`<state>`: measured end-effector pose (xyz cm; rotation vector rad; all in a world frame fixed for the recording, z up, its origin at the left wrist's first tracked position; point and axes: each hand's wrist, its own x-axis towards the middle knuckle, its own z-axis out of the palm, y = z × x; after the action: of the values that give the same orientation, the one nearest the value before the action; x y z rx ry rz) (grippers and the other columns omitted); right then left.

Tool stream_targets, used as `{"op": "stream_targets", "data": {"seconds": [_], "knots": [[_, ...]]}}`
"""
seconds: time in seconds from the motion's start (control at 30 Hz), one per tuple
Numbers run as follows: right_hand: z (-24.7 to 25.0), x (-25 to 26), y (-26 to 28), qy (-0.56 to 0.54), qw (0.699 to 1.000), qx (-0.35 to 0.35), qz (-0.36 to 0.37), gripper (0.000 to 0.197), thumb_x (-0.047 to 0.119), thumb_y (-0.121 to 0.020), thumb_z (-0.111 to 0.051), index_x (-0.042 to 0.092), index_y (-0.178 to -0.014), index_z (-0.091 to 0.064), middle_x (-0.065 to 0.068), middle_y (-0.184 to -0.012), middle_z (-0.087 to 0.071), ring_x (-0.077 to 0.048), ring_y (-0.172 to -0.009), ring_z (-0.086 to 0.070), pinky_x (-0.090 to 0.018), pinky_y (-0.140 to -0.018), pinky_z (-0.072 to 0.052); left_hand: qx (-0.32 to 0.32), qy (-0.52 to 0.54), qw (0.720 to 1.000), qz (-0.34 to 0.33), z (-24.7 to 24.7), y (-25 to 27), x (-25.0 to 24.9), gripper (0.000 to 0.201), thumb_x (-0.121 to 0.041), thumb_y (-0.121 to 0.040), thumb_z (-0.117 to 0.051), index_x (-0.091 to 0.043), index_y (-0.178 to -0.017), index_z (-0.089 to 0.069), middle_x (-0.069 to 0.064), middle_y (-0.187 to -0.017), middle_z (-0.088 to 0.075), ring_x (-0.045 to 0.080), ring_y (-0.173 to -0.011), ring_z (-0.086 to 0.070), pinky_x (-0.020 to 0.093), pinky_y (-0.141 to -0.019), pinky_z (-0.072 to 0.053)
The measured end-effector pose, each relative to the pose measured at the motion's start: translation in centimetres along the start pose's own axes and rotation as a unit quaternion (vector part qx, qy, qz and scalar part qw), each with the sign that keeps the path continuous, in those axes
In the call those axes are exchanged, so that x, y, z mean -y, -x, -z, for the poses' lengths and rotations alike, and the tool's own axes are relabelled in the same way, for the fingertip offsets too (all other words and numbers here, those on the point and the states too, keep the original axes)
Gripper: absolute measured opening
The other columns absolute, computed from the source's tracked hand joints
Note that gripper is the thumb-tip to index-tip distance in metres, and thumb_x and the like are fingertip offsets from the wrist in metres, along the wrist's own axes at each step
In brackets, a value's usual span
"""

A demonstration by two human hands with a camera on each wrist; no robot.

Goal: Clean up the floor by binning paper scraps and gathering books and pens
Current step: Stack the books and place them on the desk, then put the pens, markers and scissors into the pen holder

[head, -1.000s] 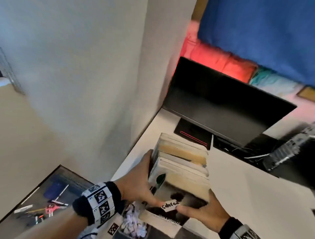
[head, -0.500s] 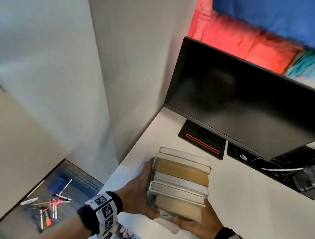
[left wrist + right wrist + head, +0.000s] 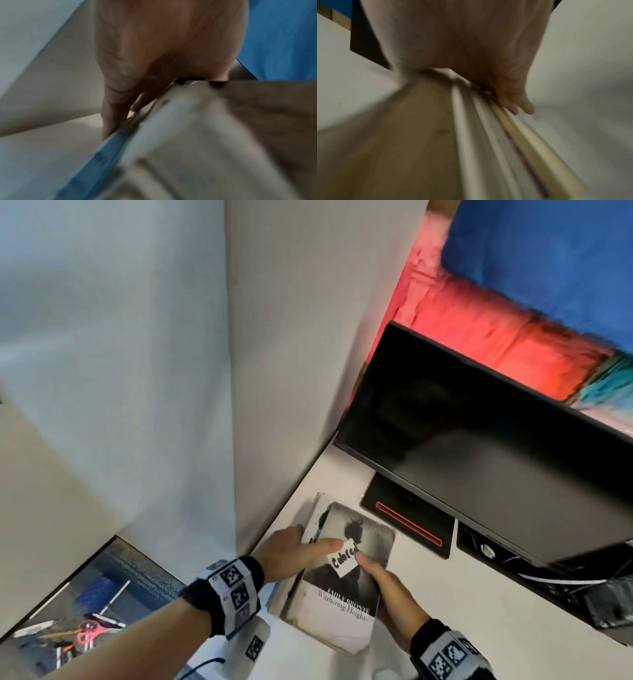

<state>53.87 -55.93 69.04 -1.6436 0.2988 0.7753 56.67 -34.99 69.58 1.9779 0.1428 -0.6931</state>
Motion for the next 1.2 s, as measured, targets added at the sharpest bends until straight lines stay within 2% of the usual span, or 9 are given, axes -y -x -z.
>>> {"op": "stream_targets", "data": {"seconds": [0.13,0.2,0.37,0.57,0.67,0.77,0.87,1.07,1.2], "knots": [[0.0,0.3,-1.2,0.063,0.994,-0.013,-0.086,0.067,0.084,-0.059,-0.053,0.023,-0.081,-0.071,0.003,-0.076,-0.071,-0.024,-0.081,-0.060,-0.038,-0.076,-0.050,-0.077,-0.180,0.980,0.029,-1.2,-0.6,-1.2,0.086,-0.080,-0.081,-0.039,-0.004,-0.117,-0.057,0.011,-0.110,-0.068,0.027,-0.101,-0.063,0.031,-0.086,-0.049],[-0.9,1.2,-1.0,0.017,0.992,0.012,-0.121,0.064,0.079,-0.069,-0.053,0.022,-0.089,-0.073,-0.002,-0.079,-0.070,-0.027,-0.078,-0.059,-0.033,-0.065,-0.047,-0.066,-0.152,0.985,0.046,-1.3,-0.4,-0.7,0.092,-0.082,-0.077,-0.041,-0.006,-0.127,-0.049,0.009,-0.114,-0.067,0.025,-0.099,-0.062,0.030,-0.084,-0.048],[-2.7,0.0,-0.2,-0.172,0.983,0.018,-0.059,0.041,0.030,-0.084,-0.066,0.007,-0.119,-0.066,-0.021,-0.114,-0.069,-0.036,-0.108,-0.065,-0.050,-0.107,-0.041,-0.029,-0.099,0.991,0.084,-1.6,0.5,2.6,0.096,-0.089,-0.067,-0.046,-0.010,-0.124,-0.048,0.007,-0.123,-0.058,0.021,-0.107,-0.058,0.028,-0.089,-0.047],[-2.9,0.9,-2.2,-0.182,0.982,-0.035,-0.023,0.044,0.038,-0.084,-0.059,0.010,-0.118,-0.067,-0.019,-0.113,-0.070,-0.038,-0.111,-0.063,-0.049,-0.104,-0.042,-0.080,-0.077,0.991,0.077,-0.7,-0.3,1.3,0.104,-0.100,-0.050,-0.042,-0.016,-0.108,-0.061,0.002,-0.105,-0.068,0.018,-0.094,-0.064,0.031,-0.084,-0.052],[-3.4,2.6,-3.2,-0.179,0.983,-0.042,-0.009,0.042,0.039,-0.089,-0.056,0.009,-0.118,-0.066,-0.023,-0.114,-0.068,-0.039,-0.107,-0.063,-0.046,-0.094,-0.047,-0.169,-0.120,0.977,0.044,0.2,-0.5,-0.8,0.071,-0.077,-0.072,-0.058,-0.014,-0.104,-0.062,0.001,-0.100,-0.068,0.016,-0.087,-0.064,0.028,-0.076,-0.053],[-4.5,4.5,-5.0,-0.167,0.984,-0.051,-0.014,0.043,0.040,-0.089,-0.057,0.005,-0.114,-0.067,-0.028,-0.110,-0.066,-0.036,-0.092,-0.063,-0.044,-0.084,-0.049,-0.291,-0.222,0.928,-0.067,0.1,-0.1,-2.1,0.050,-0.042,-0.087,-0.063,-0.015,-0.126,-0.049,0.000,-0.129,-0.052,0.017,-0.116,-0.053,0.028,-0.096,-0.048],[-4.8,5.8,-7.1,-0.139,0.988,-0.060,-0.020,0.049,0.051,-0.080,-0.063,0.009,-0.104,-0.070,-0.021,-0.097,-0.068,-0.031,-0.079,-0.064,-0.037,-0.070,-0.049,-0.321,-0.239,0.910,-0.111,-0.1,0.4,-1.2,0.049,-0.034,-0.093,-0.056,-0.019,-0.138,-0.043,-0.003,-0.147,-0.037,0.014,-0.136,-0.036,0.026,-0.112,-0.033],[-3.6,6.1,-8.3,-0.041,0.998,-0.023,-0.049,0.075,0.071,-0.064,-0.067,0.011,-0.109,-0.068,-0.018,-0.099,-0.064,-0.034,-0.087,-0.060,-0.041,-0.071,-0.045,-0.317,-0.253,0.910,-0.087,0.2,0.9,0.6,0.055,-0.052,-0.096,-0.043,-0.029,-0.145,-0.038,-0.005,-0.153,-0.034,0.011,-0.140,-0.032,0.023,-0.112,-0.026],[-4.3,6.3,-5.2,0.127,0.968,-0.201,0.074,0.083,0.054,-0.080,-0.067,0.007,-0.141,-0.035,-0.016,-0.138,-0.047,-0.035,-0.124,-0.047,-0.042,-0.099,-0.041,-0.321,-0.215,0.918,-0.085,-0.6,4.1,2.2,0.050,-0.049,-0.095,-0.046,-0.025,-0.139,-0.044,-0.004,-0.144,-0.043,0.017,-0.126,-0.048,0.029,-0.102,-0.041]]}}
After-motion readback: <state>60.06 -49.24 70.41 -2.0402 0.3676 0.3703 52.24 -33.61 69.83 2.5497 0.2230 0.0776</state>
